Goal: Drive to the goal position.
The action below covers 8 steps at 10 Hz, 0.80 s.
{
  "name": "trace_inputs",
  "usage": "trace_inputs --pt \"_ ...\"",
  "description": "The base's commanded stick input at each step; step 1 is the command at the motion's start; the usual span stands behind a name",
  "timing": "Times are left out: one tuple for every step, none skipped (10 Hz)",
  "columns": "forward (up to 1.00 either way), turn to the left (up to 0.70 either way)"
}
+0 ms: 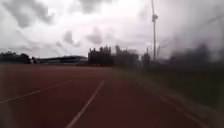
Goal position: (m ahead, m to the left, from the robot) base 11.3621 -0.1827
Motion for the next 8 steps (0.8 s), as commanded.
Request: trace_inputs --pt "0.85 0.0" --pt "0.85 0.0" --pt "0.85 0.0" --pt "0.85 0.0" --pt "0.85 0.0" --pt "0.85 0.0" --pt "0.85 -0.14" --pt "0.85 -0.27"
